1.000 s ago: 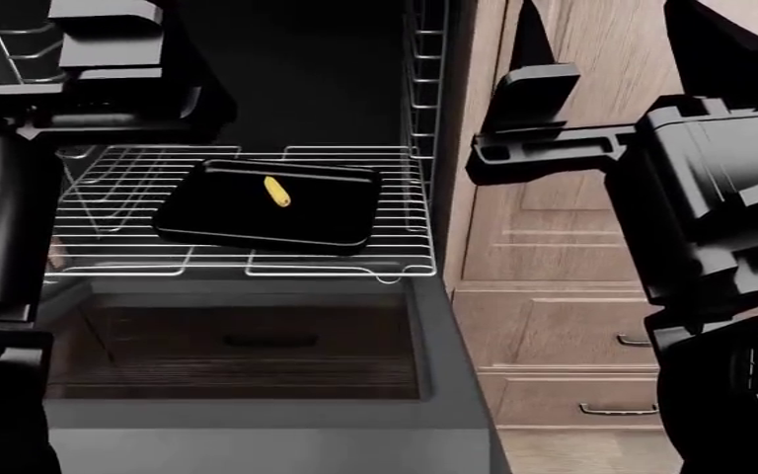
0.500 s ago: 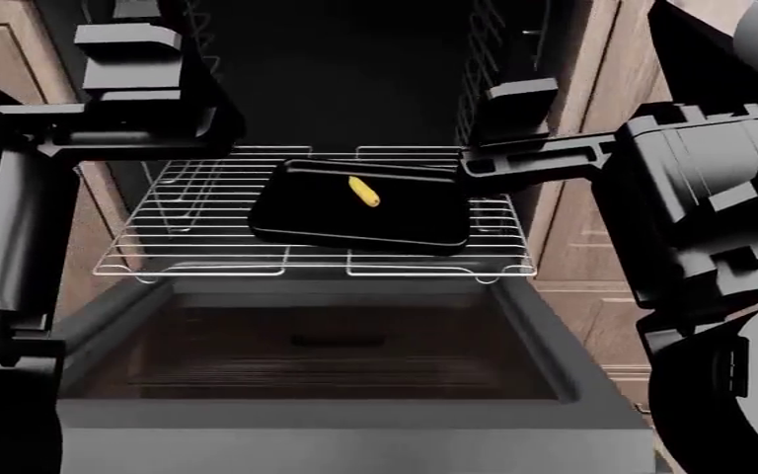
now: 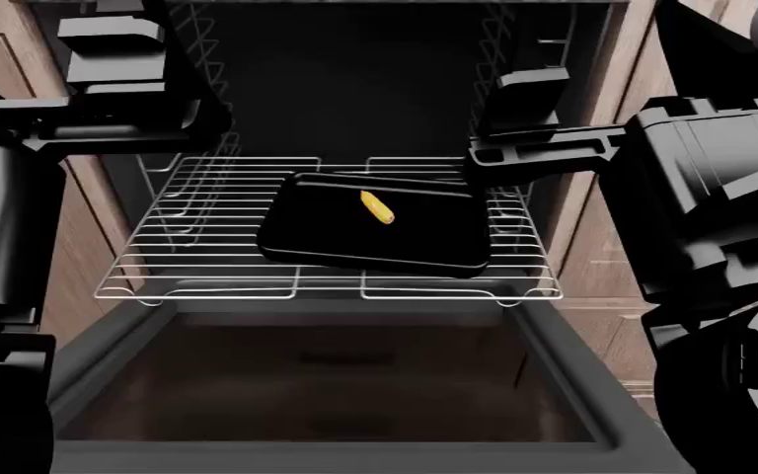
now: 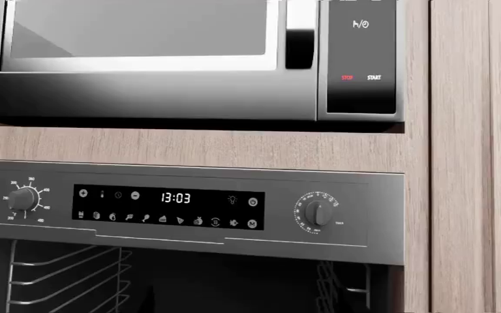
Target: Pick the corn from the oven and place it on the plate on the counter.
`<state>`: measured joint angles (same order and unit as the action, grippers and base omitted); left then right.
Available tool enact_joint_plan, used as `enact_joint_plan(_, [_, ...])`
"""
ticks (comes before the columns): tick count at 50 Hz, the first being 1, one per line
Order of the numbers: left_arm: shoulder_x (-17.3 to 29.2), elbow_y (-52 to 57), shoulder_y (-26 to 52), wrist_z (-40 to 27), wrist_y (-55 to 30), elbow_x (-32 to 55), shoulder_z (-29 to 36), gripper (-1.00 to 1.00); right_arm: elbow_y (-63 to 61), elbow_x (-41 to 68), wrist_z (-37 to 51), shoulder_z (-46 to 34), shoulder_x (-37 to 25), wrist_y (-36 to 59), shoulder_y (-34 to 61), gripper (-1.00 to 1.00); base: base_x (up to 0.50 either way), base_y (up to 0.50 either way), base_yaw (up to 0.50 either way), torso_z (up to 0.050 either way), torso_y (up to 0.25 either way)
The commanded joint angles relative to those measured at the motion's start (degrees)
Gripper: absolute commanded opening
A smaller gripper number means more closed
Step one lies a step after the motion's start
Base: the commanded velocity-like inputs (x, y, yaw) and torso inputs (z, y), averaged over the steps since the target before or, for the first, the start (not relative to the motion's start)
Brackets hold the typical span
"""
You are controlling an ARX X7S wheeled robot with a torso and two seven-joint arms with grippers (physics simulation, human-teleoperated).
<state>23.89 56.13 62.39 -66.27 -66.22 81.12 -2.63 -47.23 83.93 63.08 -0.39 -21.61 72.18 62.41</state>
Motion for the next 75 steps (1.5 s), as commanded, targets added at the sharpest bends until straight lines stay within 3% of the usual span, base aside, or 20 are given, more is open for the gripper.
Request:
enact_joint_plan(1, [0.2,0.1,-0.5,0.4,0.7,-0.3,0.4,1.0,0.4,0.0,0.0,-0.8,0.0,-0.5,-0.7,1.0,0.41,-0.37,0.0,0.0,0.0])
enact_joint_plan(24, [0.1,0.4,-1.1,-0.4,2.3,0.2,1.4,1.0,-0.3,-0.1,-0.3,-1.3,-0.7,-2.1,-1.6,1.0,0.42,-0.34,0.0,0.0,0.0])
enact_joint_plan(32, [0.1,0.6,-1.6,-0.4,2.9,0.1,1.6,1.0,-0.1,-0.3,-0.3,-2.5,-1.1,-1.6,-0.6,1.0,0.0,0.0,0.0,0.0,0.002])
enact_joint_plan(44, [0.3,0.6,-1.2,-1.0,3.3,0.5,2.3,1.0,-0.8,-0.5,-0.3,-2.2,-1.5,-2.7,-1.1,1.0,0.06,0.5,0.0,0.0,0.0])
enact_joint_plan(61, [0.8,1.8,-0.9,0.4,3.2,-1.3,4.2,1.0,-0.6,-1.4,-1.0,-2.9,-1.7,-3.6,-1.8,1.0,0.0,0.0,0.0,0.0,0.0])
enact_joint_plan(75, [2.0,3.0,1.1,-0.4,2.9,-1.2,6.6,1.0,-0.3,-0.3,-0.4,-3.6,-2.0,-3.9,-1.8,1.0,0.0,0.0,0.0,0.0,-0.241])
